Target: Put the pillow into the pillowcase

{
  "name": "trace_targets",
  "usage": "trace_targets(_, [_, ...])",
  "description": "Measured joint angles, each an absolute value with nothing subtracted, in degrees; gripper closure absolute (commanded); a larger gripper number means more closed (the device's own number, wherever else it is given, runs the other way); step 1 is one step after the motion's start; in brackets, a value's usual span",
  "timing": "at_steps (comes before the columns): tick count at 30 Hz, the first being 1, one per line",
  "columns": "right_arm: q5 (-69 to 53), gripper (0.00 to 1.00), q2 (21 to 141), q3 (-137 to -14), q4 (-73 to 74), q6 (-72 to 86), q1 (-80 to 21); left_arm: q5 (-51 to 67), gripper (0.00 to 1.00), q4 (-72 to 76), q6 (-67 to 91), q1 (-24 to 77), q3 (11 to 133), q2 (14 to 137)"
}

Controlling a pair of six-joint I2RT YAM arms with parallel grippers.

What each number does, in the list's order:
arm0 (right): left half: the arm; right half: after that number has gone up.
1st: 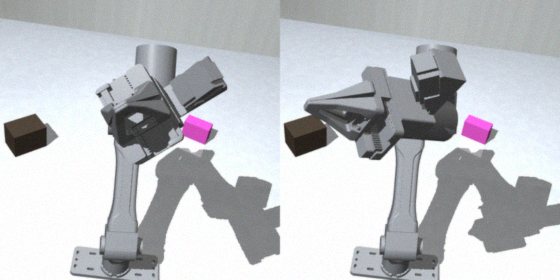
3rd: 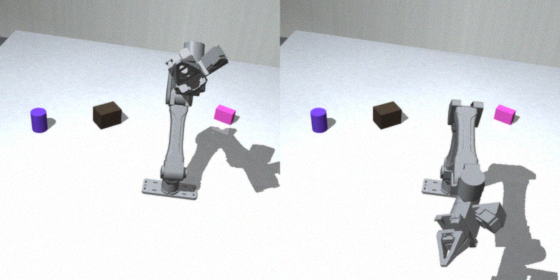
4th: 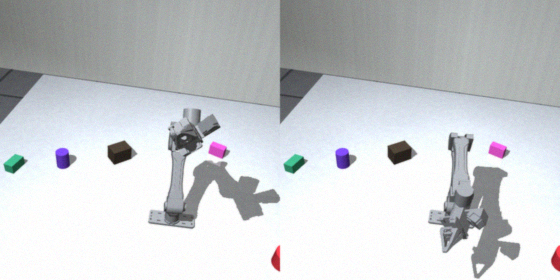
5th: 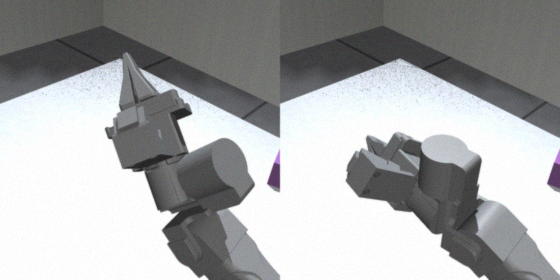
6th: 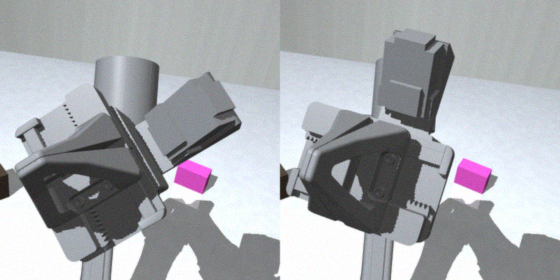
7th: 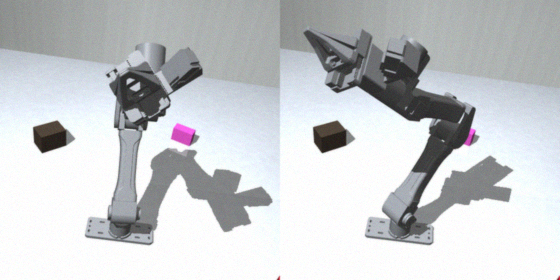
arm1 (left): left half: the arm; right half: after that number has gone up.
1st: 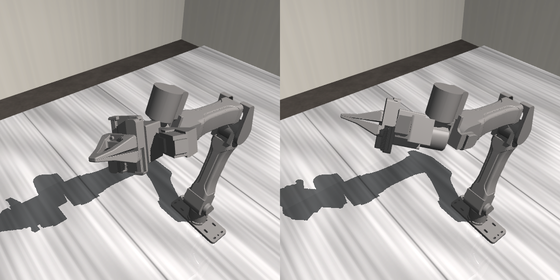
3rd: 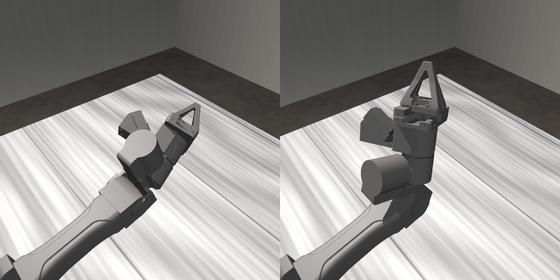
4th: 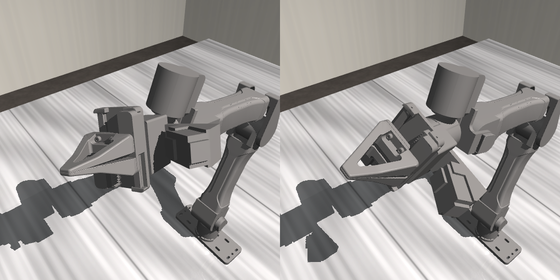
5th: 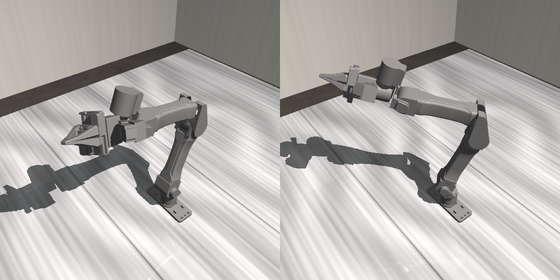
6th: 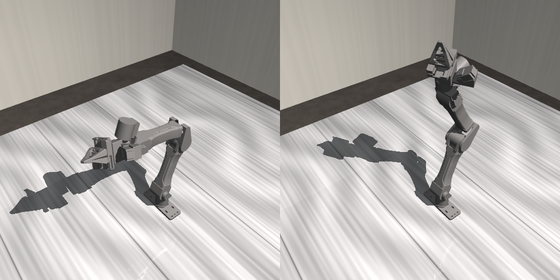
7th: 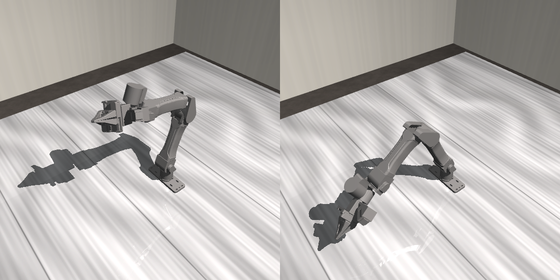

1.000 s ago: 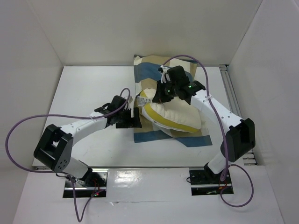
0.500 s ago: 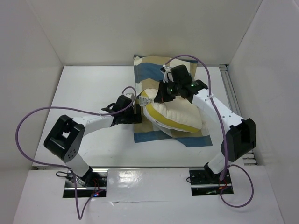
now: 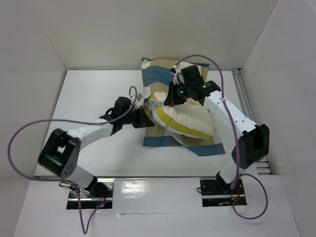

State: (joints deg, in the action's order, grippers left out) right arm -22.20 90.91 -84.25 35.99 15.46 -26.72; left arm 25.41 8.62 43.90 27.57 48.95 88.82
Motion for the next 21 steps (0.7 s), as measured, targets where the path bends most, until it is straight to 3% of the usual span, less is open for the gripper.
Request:
trace_targets(6, [-16.25,1.0,94.43,-101.91,41.78,13.8,-28.91,33.71,1.0,7.18,50.0,25.36,45.8,66.06])
trace_targets(11, [-18.28,1.0,91.94,-87.61,30.76,15.51,-36.88,37.74,1.0,5.72,54.54,27.62,39.92,52.62])
trace_targets(16, [-20.93,1.0,107.39,-82.3,29.65,18.72,-37.15,37.58,1.0,-3.38,57.69,29.65,34.3,51.03])
trace_targets(18, [-20.82,1.0,111.57,-89.01,35.42,19.07,-36.45,37.41,1.0,-6.28,58.46,29.82,34.72,51.03])
trace_targets(21, [-16.1,1.0,114.76,-110.02,44.69,17.21,-35.44,36.86,1.0,-9.39,58.46,29.74,41.91,51.55])
